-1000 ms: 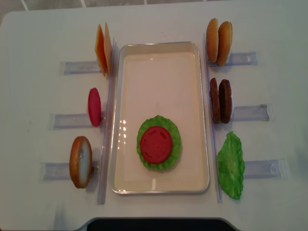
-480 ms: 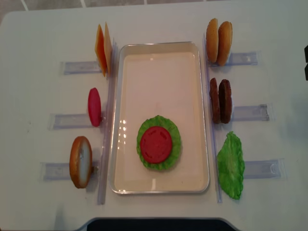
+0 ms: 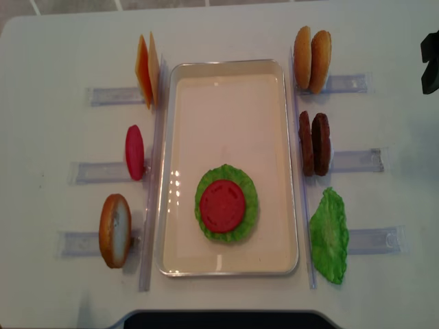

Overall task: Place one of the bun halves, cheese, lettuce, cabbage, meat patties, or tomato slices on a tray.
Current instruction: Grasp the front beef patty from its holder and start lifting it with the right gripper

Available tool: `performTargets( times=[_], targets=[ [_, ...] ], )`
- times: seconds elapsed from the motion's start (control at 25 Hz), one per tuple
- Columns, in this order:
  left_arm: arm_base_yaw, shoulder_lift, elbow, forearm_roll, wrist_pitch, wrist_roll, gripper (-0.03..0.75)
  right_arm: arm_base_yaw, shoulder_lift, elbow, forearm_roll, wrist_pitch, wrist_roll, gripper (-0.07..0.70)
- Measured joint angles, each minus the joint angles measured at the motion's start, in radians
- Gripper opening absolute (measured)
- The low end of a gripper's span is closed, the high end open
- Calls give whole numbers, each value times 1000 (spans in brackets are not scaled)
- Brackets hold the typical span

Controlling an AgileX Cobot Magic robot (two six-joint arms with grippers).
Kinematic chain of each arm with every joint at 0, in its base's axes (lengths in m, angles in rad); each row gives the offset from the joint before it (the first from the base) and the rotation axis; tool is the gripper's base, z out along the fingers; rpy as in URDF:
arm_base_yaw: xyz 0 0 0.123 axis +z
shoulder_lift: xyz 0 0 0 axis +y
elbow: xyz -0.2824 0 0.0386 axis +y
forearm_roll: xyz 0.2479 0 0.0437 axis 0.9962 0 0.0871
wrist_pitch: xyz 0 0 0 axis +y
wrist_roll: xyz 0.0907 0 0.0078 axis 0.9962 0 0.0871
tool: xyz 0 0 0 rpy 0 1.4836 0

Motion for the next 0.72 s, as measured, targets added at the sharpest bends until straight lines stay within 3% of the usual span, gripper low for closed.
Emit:
performTargets(
  times=[0.12,0.28,0.72],
  targets=[
    [0,0,0,0,0,0,-1,27,-4,0,9,0,66,535],
    [0,0,0,0,0,0,-1,138,-8,0,9,0,197,535],
    [0,0,0,0,0,0,-1,540,-2,0,-16,0,531,535]
  ],
)
